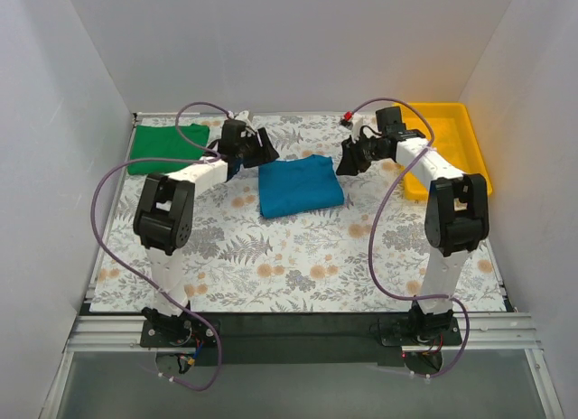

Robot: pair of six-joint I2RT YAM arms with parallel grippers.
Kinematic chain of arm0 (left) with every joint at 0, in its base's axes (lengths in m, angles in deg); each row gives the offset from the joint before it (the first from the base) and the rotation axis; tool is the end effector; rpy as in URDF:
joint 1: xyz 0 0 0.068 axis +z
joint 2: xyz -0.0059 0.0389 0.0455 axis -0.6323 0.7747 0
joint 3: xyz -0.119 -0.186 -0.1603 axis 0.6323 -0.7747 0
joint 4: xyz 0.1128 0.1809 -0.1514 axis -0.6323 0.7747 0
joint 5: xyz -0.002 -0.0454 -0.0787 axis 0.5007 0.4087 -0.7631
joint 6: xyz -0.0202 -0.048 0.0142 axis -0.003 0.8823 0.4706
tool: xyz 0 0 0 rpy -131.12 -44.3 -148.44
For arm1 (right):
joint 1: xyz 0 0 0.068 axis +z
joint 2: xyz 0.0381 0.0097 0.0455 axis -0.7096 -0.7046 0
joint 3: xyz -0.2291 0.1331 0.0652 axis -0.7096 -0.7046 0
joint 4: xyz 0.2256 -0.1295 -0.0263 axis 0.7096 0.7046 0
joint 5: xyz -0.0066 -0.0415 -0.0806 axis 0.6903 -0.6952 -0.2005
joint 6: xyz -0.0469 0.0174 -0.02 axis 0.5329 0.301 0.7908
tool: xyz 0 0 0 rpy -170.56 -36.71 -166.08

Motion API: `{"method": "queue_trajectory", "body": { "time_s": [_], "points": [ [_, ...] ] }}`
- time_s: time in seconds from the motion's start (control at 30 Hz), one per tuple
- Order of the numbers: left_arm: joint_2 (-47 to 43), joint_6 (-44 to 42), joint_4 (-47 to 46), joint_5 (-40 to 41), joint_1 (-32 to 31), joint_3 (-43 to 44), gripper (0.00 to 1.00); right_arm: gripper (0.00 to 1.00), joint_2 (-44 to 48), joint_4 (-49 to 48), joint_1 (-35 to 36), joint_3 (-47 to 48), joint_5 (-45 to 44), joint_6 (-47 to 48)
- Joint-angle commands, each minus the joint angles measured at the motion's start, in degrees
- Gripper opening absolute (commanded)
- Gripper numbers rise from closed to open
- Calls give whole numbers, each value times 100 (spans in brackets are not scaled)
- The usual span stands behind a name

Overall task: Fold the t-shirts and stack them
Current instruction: Fold the tshirt, then neatly place the folded tshirt to the corner

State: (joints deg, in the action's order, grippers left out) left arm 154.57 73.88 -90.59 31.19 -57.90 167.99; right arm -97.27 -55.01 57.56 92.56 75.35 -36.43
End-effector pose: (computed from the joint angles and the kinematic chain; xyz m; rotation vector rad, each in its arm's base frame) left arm 0.4337 -0.1546 0.1844 -0.8450 2.2326 -1.0114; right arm 0.4137 0.1136 0.2330 -0.9615 2.1265 0.7523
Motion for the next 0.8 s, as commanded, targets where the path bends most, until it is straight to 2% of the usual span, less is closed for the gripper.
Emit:
{"method": "queue_trajectory", "body": {
  "time_s": [0.0,0.1,0.2,0.23,0.3,0.37,0.43,0.53,0.77],
  "points": [
    [-1344,-438,-194,477,48,-410,58,38,478,79,-32,-317,616,239],
    [-1899,-316,78,408,57,-1006,62,49,610,70,-32,-633,767,169],
    [-2269,53,526,241,83,-1595,63,56,811,-210,-32,-1037,452,-138],
    [-2340,202,562,49,110,-1755,64,65,890,-315,-41,-1160,311,-191],
    [-2541,501,545,-154,127,-2088,65,76,1180,-684,-49,-1599,213,-209],
    [-2613,659,501,-426,154,-2432,71,89,1496,-1009,-85,-2003,222,-227],
    [-2578,687,501,-558,171,-2555,74,94,1673,-1116,-102,-2171,274,-192],
    [-2333,757,545,-787,189,-2565,75,94,1849,-1204,-181,-2330,529,-183],
    [-1403,836,852,-937,198,-1917,77,93,1893,-1283,-480,-2471,951,-253]
  ]
}}
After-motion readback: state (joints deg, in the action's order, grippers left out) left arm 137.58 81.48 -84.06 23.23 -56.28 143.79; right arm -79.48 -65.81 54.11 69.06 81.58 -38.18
